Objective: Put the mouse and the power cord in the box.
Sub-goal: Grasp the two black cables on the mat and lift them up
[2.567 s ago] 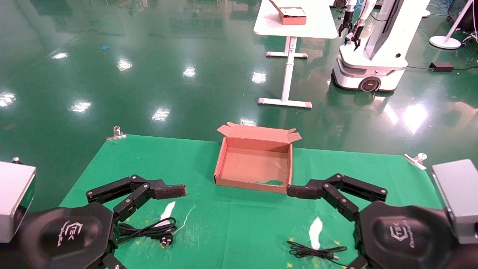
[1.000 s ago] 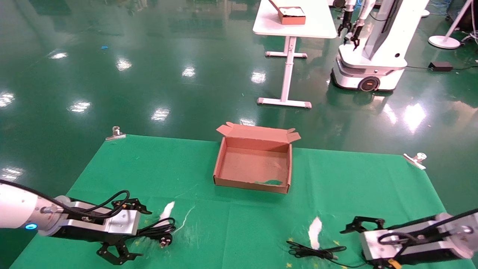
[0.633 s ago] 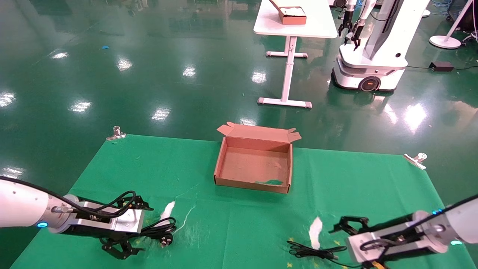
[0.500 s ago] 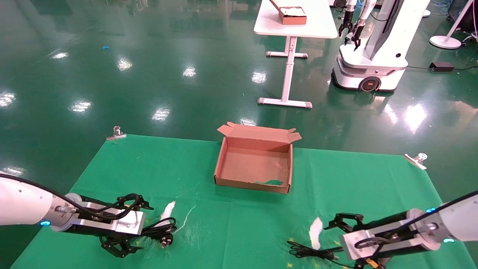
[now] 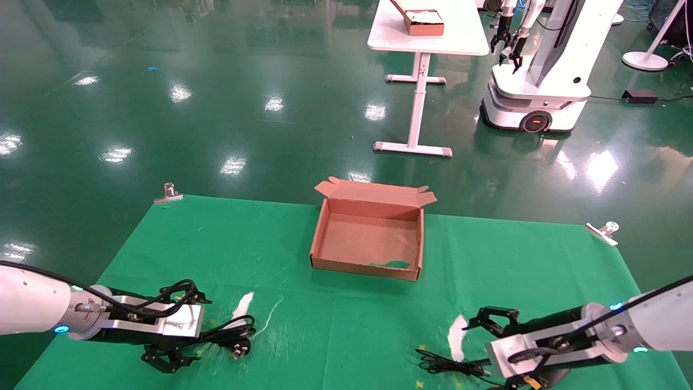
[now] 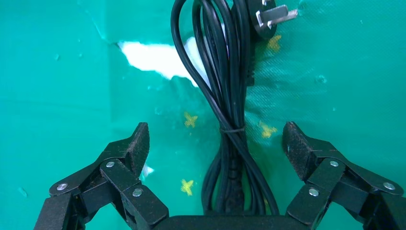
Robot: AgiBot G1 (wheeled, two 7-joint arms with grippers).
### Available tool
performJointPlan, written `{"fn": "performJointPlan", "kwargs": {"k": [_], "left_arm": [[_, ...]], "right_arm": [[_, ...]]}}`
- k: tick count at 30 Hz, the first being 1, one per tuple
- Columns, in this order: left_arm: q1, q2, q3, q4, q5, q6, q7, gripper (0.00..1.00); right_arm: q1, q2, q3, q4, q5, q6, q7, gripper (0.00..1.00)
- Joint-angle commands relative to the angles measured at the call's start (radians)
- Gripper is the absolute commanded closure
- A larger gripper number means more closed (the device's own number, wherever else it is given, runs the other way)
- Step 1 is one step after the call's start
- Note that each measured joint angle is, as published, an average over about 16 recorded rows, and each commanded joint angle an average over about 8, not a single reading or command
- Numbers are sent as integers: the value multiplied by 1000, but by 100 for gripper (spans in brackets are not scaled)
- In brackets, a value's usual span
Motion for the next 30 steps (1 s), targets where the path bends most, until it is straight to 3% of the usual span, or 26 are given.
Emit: {"fn": "performJointPlan", "kwargs": {"k": [1, 9, 10, 12, 17, 18, 20, 21, 30], "left_arm": [[-1, -2, -2, 9, -3, -2, 1, 0], [-7, -4, -3, 23, -5, 4, 0, 0], [-7, -4, -2, 24, -4, 4, 0, 0], [-7, -5, -1, 25, -1, 3, 2, 4], [-6, -5, 4, 27, 6, -3, 10, 64], [-6, -5, 4, 27, 6, -4, 11, 77], [-6, -5, 5, 28, 7, -6, 13, 98], [-5, -5, 5, 28, 8, -6, 14, 100], [-5, -6, 5, 26, 7, -5, 10, 100]], "right_arm": [[0, -1, 1, -7, 1, 3, -7, 0], [-9, 0, 8, -23, 12, 17, -6, 1], [-10, 1, 10, -24, 14, 19, -5, 7], [-10, 3, 12, -25, 18, 22, -5, 31], [-12, 6, 17, -28, 25, 25, -5, 93], [-12, 7, 18, -28, 26, 25, -5, 99], [-12, 7, 18, -29, 27, 26, -5, 100], [-12, 7, 19, -29, 27, 26, -5, 100], [-13, 7, 18, -27, 27, 25, -5, 100]]}}
